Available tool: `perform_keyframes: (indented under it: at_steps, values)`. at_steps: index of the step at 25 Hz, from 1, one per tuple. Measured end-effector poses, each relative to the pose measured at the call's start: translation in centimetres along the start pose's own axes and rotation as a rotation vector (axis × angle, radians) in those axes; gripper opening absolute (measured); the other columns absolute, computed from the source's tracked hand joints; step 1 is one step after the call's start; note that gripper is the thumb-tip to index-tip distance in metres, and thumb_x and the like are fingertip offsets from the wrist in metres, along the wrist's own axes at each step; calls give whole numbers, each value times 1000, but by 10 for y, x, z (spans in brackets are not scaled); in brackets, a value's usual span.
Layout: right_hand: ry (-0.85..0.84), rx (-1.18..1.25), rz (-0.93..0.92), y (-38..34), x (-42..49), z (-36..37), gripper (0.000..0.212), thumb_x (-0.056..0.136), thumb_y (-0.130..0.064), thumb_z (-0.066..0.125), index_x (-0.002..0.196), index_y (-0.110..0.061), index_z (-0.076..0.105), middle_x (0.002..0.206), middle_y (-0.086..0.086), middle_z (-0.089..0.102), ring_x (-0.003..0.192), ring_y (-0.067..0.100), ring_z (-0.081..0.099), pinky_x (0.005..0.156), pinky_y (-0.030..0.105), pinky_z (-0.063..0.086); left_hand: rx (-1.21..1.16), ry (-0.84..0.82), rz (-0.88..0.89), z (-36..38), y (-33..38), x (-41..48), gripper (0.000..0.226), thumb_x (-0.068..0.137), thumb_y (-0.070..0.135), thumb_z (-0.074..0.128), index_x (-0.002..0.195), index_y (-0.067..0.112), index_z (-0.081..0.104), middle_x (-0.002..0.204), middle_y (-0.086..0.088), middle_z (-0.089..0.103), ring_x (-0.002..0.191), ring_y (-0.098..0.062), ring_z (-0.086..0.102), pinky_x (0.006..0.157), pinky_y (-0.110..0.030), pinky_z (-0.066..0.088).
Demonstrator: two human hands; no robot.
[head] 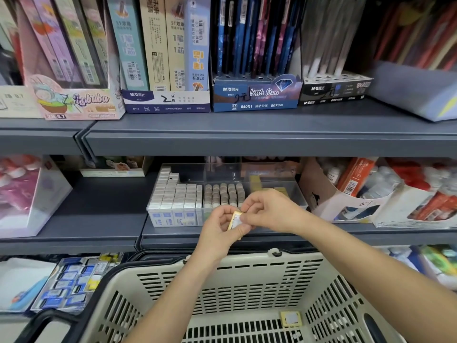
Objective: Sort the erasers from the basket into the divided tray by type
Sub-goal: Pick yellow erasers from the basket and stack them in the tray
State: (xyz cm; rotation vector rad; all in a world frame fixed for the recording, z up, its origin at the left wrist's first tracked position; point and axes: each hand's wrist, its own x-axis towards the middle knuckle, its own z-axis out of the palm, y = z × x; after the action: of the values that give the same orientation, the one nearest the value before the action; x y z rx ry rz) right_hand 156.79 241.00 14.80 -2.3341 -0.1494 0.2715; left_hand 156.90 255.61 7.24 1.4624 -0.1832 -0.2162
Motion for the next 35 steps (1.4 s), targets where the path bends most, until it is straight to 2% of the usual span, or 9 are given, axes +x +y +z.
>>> perform_keyframes:
  at_steps: [3, 7, 10, 13, 17, 24, 30, 32, 35]
  values:
    - [-3, 41, 32, 4, 3, -10, 11, 81, -18, 68, 92, -17, 68, 77, -3, 72, 71, 6, 68, 77, 27, 56, 58, 7, -12, 1, 7, -4, 30, 79, 4, 70, 100, 19, 55, 101, -8, 64, 82, -12, 60, 71, -23, 50]
    - [198, -10, 79, 14, 19, -53, 16, 87, -25, 63, 103, -25, 64, 105, 0, 70, 82, 6, 63, 76, 15, 49, 501, -18, 66, -16, 14, -25, 21, 84, 23, 66, 91, 37, 53, 94, 9, 61, 82, 1, 57, 74, -8, 45]
    - [405, -307, 114, 24, 44, -66, 35, 93, -38, 51, 120, -17, 55, 126, 6, 57, 113, 23, 51, 89, 24, 35, 820, 19, 270, -34, 22, -38, 18, 84, 34, 62, 86, 45, 48, 89, 23, 56, 91, 9, 51, 77, -4, 40]
    - [387, -308, 91, 31, 72, -60, 33, 95, -35, 46, 119, -14, 55, 127, 8, 56, 119, 27, 47, 98, 31, 33, 992, 57, 252, -46, 19, -42, 23, 79, 47, 63, 96, 44, 47, 89, 29, 50, 90, 8, 48, 81, -11, 38]
    - [280, -397, 68, 50, 108, -47, 22, 95, -24, 47, 112, -18, 59, 122, 6, 58, 113, 25, 52, 92, 29, 36, 1049, 64, 154, -44, 2, -46, 37, 73, 56, 66, 104, 38, 56, 88, 27, 52, 86, 9, 48, 86, -17, 40]
    - [109, -487, 86, 66, 125, -44, 33, 98, -16, 38, 123, -23, 57, 133, 4, 53, 115, 23, 50, 90, 24, 33, 1076, 65, 158, -43, -4, -46, 40, 71, 61, 64, 103, 39, 57, 81, 30, 51, 75, 18, 44, 80, -12, 33]
    - [303, -309, -27, 35, 45, -44, 29, 96, -24, 44, 122, -26, 58, 122, 2, 63, 108, 22, 59, 89, 26, 44, 895, 95, 240, -45, 7, -55, 33, 77, 46, 63, 108, 39, 54, 103, 35, 45, 102, 17, 42, 92, -16, 38]
    - [385, -267, -144, 30, -4, -31, 25, 92, -25, 53, 115, -24, 64, 112, -5, 66, 101, 9, 60, 82, 15, 41, 806, 107, 356, -40, 8, -67, 28, 78, 45, 57, 105, 40, 53, 108, 34, 45, 111, 14, 39, 93, -16, 37]
    - [258, -158, -152, 37, -85, 0, 25, 87, -34, 59, 111, -32, 64, 103, -22, 62, 95, -11, 55, 78, 4, 39, 836, -108, 378, -17, -1, -89, 27, 80, 51, 48, 106, 45, 47, 107, 36, 42, 111, 13, 39, 93, -9, 32]
